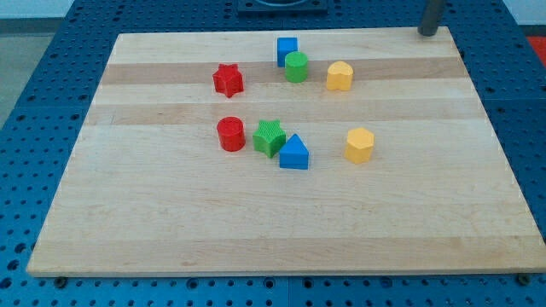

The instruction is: Move your arm downwards

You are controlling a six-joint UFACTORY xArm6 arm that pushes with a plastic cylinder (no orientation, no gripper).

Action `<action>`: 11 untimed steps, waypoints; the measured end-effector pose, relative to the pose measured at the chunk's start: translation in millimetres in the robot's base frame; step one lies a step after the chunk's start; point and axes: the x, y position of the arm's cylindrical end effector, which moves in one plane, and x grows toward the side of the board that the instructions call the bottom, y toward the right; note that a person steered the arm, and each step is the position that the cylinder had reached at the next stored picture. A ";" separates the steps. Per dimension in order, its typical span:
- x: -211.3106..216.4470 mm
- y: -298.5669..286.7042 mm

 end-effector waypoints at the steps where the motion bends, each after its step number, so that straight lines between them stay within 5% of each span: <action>1: 0.0 -1.0; 8: 0.5 -70.4; 11: 65.7 -65.7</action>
